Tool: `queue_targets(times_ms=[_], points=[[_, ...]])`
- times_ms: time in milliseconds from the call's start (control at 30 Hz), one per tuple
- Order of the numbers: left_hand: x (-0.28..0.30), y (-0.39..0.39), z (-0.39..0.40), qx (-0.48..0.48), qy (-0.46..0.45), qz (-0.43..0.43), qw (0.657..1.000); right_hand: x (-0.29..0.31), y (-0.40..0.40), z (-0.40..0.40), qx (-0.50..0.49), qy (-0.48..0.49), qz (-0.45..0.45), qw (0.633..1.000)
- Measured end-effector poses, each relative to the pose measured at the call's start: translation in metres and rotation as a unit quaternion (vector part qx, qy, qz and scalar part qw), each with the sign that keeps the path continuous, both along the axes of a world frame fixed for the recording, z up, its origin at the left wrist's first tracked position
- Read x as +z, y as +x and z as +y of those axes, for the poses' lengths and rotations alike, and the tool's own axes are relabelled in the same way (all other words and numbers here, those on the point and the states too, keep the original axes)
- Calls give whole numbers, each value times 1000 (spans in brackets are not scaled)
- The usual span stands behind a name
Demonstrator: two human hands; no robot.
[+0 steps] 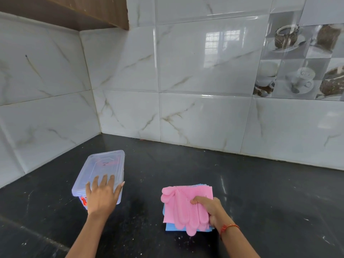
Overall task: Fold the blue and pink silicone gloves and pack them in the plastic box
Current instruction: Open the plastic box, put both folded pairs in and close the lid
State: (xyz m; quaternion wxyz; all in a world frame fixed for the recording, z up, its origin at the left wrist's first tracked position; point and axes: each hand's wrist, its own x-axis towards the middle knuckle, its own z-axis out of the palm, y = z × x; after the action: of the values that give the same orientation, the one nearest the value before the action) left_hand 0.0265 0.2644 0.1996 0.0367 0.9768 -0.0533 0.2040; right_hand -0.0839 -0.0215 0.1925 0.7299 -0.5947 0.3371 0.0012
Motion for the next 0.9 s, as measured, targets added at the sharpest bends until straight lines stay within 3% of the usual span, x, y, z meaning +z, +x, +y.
queue_targets(times_ms=[233, 433, 733, 900], points=[[0, -2, -8, -80, 44, -34, 995, -8, -4, -11, -12, 5, -7, 1000], [1, -22, -42, -146, 29, -58, 987, 2, -21, -29, -19, 4, 9, 1000], [1, -30, -61, -153, 14, -37, 987, 25, -26, -52, 48, -121, 37, 991], [7, -34, -59, -160, -39, -59, 985, 34, -31, -60, 62, -128, 55, 988]])
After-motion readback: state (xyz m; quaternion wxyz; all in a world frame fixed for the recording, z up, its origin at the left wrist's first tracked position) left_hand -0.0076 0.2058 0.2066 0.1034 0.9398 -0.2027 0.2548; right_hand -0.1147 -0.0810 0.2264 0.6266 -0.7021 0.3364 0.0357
